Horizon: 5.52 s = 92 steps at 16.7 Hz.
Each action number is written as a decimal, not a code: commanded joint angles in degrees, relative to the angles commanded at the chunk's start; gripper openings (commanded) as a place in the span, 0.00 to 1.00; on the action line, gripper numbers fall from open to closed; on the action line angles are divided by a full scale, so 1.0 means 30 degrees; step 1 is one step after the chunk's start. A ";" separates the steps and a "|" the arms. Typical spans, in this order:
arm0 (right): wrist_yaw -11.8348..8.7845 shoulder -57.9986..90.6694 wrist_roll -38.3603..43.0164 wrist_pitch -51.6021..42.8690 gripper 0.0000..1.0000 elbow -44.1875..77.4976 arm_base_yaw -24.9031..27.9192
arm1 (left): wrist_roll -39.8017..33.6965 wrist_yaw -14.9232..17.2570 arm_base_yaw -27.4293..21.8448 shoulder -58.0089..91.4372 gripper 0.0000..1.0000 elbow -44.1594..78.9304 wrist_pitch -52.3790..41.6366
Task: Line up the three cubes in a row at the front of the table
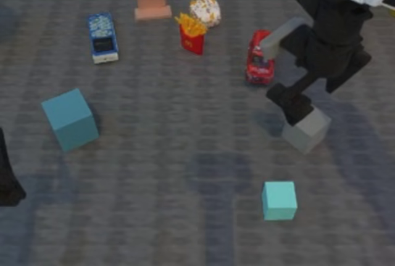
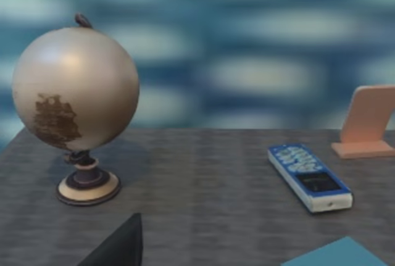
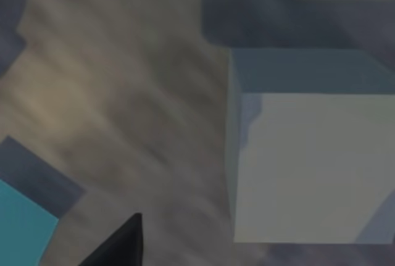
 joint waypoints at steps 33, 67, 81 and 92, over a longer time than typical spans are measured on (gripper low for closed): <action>0.0017 0.1857 0.0057 0.5898 0.00 -0.4041 0.0033 | 0.0000 0.0000 0.0000 0.0000 1.00 0.0000 0.0000; 0.0091 -0.0916 1.6505 0.0394 0.00 -0.1764 0.6269 | 0.0000 0.0000 0.0000 0.0000 1.00 0.0000 0.0000; 0.0228 -0.1857 2.2314 0.1383 0.00 -0.2968 0.8440 | 0.0000 0.0000 0.0000 0.0000 1.00 0.0000 0.0000; 0.0264 -0.0787 2.2430 0.5406 0.00 -0.5912 0.8591 | 0.0000 0.0000 0.0000 0.0000 1.00 0.0000 0.0000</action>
